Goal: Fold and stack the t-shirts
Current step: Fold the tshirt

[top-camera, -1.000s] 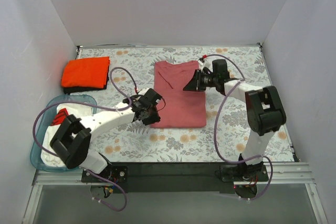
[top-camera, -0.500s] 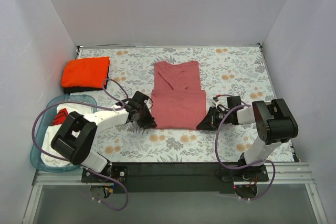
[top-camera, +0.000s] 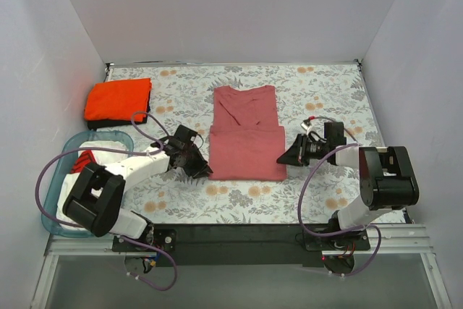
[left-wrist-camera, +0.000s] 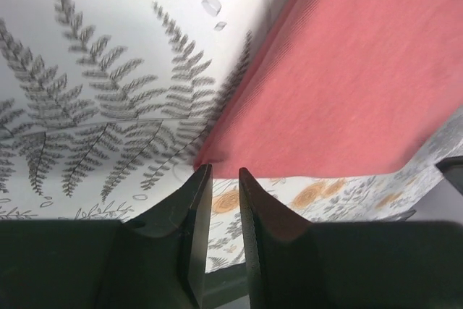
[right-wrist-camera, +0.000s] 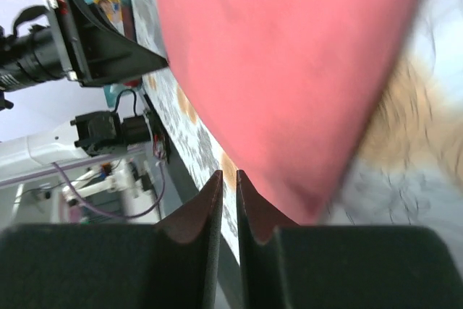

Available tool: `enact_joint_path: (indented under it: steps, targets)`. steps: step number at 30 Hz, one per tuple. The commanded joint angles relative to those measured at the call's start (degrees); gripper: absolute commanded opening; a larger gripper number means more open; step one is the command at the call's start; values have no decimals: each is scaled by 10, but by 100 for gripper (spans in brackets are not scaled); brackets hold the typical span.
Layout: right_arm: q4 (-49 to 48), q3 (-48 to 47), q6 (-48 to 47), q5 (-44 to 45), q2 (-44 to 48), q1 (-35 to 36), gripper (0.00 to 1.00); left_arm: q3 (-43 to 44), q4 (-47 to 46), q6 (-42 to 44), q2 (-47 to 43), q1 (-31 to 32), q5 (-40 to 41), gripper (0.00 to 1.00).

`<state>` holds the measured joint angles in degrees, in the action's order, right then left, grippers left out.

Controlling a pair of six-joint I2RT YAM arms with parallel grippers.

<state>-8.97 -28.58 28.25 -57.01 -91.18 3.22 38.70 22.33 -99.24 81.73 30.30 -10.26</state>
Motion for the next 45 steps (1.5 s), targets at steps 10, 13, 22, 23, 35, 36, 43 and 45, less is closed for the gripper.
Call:
enact_joint_path:
  steps: [10,13,22,23,35,36,43,45]
  targets:
    - [-46,-270,37,52,-152,-6,19,265,-32,75,204,-79,30,21]
    - [-47,-315,41,59,-218,-9,19,313,-29,77,258,-90,34,21]
    - [-51,-316,9,84,-268,-27,18,280,-33,85,302,-127,19,22]
    - [-51,-310,1,86,-257,-26,18,277,-33,89,294,-127,15,25]
    - [269,-214,-156,381,61,49,30,164,39,223,-4,-33,130,50]
    - [288,-202,-156,397,100,56,33,154,65,224,-23,-17,147,53]
    - [400,-133,-116,493,212,144,55,92,176,163,-112,82,223,63]
    - [406,-120,-100,495,218,158,56,83,190,142,-120,99,227,64]
